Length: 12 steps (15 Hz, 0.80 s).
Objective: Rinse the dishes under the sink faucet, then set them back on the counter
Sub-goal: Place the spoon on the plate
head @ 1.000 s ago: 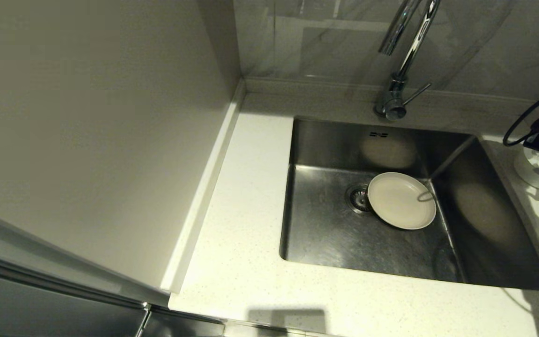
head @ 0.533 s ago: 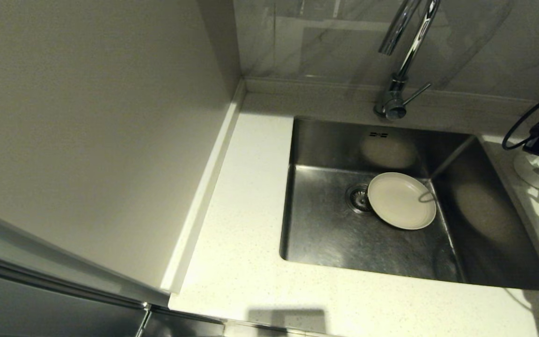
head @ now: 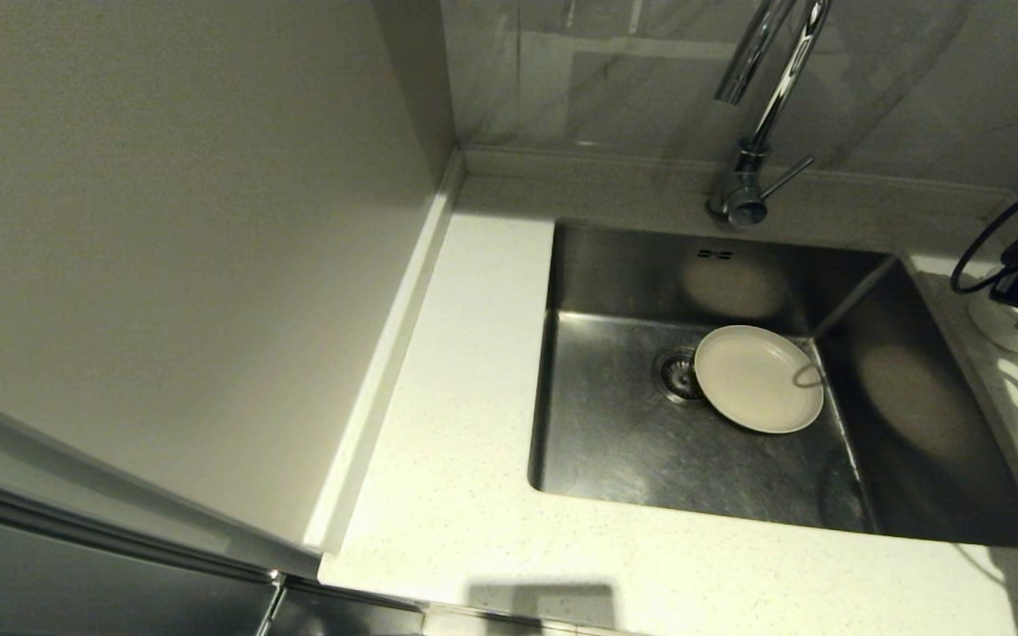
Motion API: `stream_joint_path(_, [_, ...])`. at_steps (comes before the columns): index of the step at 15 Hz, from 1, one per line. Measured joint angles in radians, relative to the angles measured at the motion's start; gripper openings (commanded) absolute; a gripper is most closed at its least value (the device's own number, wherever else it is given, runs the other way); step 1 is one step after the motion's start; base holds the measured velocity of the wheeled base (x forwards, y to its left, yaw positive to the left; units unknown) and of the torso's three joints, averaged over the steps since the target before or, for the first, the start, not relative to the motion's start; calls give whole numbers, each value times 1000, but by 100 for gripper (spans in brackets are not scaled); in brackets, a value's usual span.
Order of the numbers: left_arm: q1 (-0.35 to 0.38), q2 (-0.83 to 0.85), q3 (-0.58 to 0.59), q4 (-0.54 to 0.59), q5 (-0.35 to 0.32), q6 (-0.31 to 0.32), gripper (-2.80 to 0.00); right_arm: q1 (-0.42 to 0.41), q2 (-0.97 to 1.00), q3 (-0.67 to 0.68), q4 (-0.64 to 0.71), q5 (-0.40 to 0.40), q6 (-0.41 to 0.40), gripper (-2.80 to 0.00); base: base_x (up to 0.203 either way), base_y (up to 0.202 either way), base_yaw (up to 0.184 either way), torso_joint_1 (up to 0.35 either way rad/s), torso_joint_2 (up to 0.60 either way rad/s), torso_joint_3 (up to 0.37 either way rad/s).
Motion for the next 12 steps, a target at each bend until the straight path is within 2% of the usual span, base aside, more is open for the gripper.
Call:
stream_joint_path(2, [0, 0, 0, 0, 0, 0, -280, 0, 4, -2, 4, -43, -19, 0, 0, 0, 0, 0, 0, 0])
stream_joint_path(5, [0, 0, 0, 0, 0, -1, -280, 0, 8, -12, -5, -82, -93, 0, 0, 0, 0, 0, 0, 0])
stream_joint_path(12, [0, 0, 0, 0, 0, 0, -280, 3, 11, -14, -63, -86, -219, 0, 0, 0, 0, 0, 0, 0])
